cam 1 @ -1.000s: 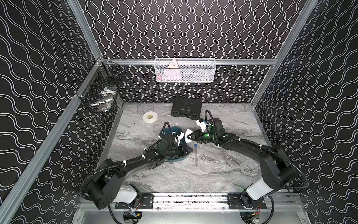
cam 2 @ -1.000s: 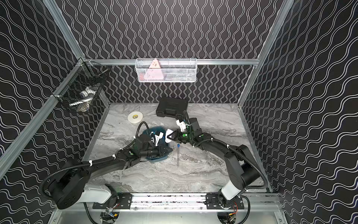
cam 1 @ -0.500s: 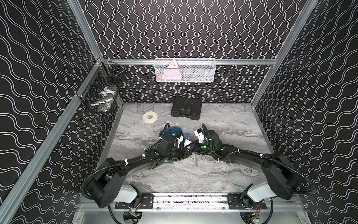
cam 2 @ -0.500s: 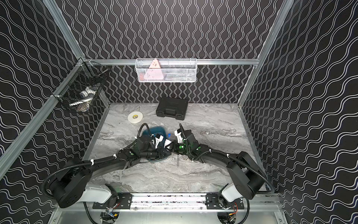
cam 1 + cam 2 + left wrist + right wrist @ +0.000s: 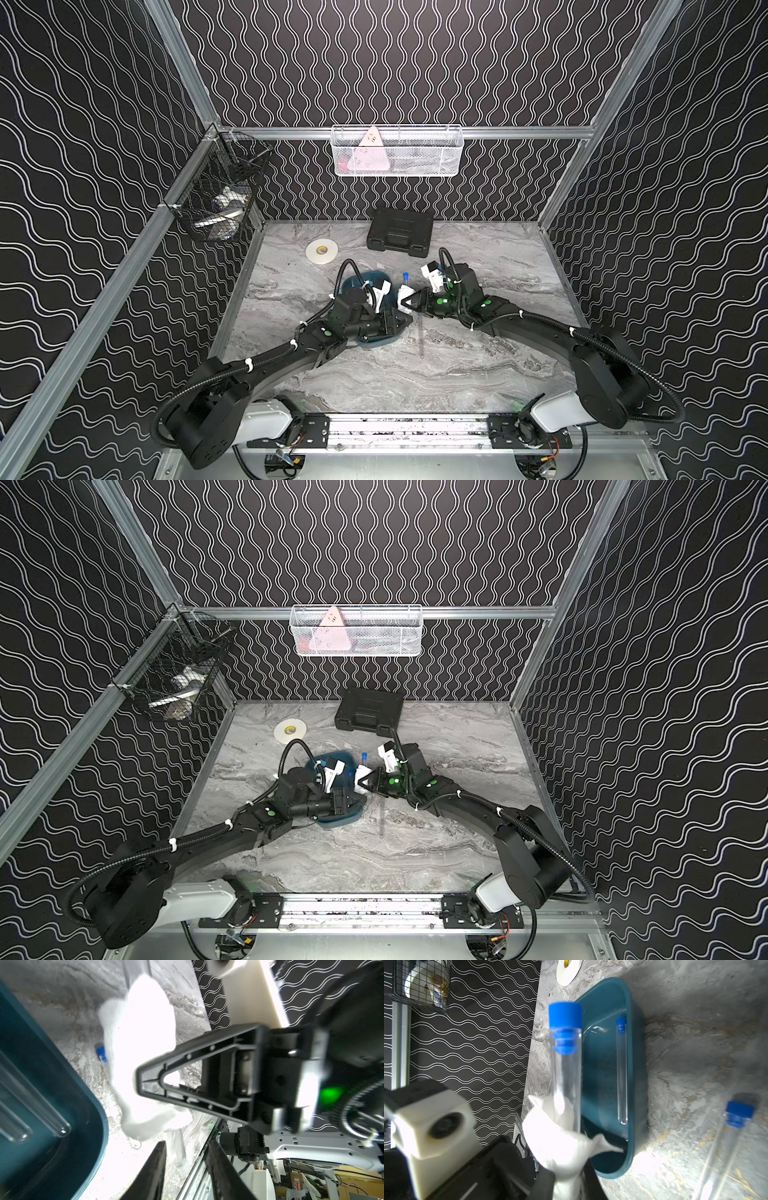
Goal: Wipe the exteriors of test tubes
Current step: Wipe the dirt from the test tube.
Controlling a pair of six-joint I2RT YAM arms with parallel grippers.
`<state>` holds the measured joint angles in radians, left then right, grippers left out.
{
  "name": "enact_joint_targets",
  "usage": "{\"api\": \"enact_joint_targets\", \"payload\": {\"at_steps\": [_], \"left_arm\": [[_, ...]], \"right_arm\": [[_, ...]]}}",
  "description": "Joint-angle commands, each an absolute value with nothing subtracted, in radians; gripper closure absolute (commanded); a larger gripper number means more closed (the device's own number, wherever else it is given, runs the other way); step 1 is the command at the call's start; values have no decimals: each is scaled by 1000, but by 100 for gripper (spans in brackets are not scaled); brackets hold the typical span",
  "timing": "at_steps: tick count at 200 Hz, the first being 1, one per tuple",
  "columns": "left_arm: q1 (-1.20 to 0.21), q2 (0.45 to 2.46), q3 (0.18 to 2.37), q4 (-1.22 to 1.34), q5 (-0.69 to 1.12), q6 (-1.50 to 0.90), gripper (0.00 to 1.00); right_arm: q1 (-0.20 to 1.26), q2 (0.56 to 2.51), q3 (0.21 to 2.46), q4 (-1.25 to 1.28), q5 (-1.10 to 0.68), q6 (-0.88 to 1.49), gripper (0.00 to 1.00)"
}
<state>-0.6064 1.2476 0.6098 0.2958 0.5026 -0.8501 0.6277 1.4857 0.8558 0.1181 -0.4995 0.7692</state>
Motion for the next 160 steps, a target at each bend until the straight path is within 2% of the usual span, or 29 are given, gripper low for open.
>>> {"api": "enact_joint_targets", "payload": {"at_steps": [1,38,73,114,160], "left_arm": [[-595,1235,626,245,505,-789,61],[-537,1213,657,211,532,-773,60],[-471,1245,734,160,546,-720,55],[-467,1359,785,249,594,-737,53],[-467,1387,767,316,615,-774,54]], "right_arm": [[626,1466,839,103,-521,759,87],[624,1421,812,60,-506,738,87],[638,1379,781,26,-509,709,87],[686,1348,768,-5,-512,675,87],[710,1321,758,9,-513,670,87]]}}
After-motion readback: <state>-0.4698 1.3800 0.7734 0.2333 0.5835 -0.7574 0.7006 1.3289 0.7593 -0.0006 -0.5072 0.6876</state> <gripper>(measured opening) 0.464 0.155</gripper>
